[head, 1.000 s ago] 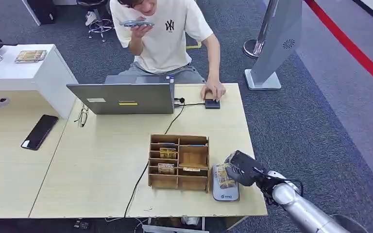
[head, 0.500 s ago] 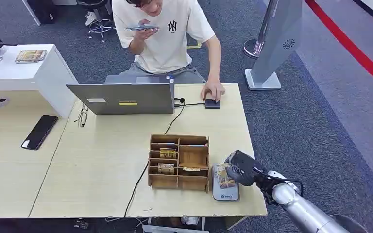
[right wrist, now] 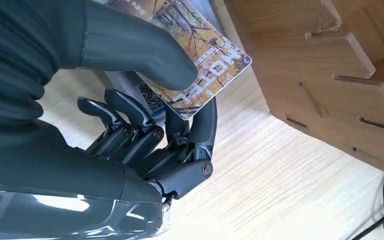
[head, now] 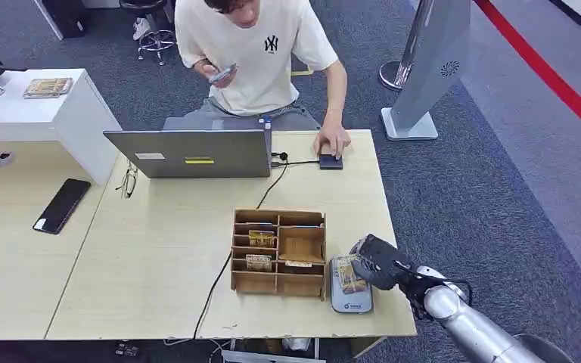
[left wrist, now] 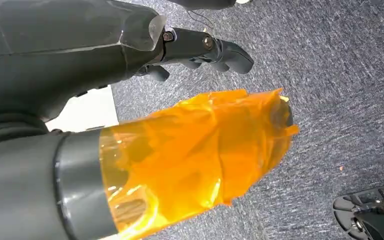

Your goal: Pass the card to the sensor for recognition and then transmit it.

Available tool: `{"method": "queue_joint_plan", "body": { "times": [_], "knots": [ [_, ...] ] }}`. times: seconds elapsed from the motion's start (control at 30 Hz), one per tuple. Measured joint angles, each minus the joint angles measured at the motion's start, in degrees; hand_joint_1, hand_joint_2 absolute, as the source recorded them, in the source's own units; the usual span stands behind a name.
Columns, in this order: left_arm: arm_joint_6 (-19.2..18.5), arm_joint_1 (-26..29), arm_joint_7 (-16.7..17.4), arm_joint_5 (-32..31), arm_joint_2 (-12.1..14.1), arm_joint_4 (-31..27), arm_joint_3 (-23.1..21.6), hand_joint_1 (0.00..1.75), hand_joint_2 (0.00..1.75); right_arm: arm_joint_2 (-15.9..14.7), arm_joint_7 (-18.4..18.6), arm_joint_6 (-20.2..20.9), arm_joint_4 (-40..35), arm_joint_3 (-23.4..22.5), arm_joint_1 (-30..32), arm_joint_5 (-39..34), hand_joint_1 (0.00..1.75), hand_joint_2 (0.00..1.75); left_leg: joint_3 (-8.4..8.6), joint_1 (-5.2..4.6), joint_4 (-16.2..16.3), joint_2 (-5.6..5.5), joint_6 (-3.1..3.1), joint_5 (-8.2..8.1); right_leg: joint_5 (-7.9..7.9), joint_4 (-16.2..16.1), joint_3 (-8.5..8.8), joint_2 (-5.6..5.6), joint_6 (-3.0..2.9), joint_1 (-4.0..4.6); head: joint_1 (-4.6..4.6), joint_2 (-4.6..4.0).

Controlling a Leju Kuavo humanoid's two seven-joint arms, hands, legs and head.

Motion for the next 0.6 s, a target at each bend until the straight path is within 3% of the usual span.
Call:
{"method": "queue_joint_plan", "body": {
  "times": [0.3,0.6],
  "knots": [
    [0.0,0.0,0.0,0.0,0.0,0.0,0.0,0.0,0.0,0.0,-0.2,0.0,0.0,0.0,0.0,-0.1,1.75,1.75,0.0,0.0,0.0,0.0,0.0,0.0,0.0,0.0,0.0,0.0,0.0,0.0,0.0,0.0],
    [0.0,0.0,0.0,0.0,0.0,0.0,0.0,0.0,0.0,1.2,-3.1,-0.8,0.4,0.0,-0.6,-0.4,1.75,1.75,-0.01,0.0,0.0,0.0,0.0,0.0,0.0,0.0,0.0,0.0,0.0,0.0,-0.02,0.0]
  ]
}}
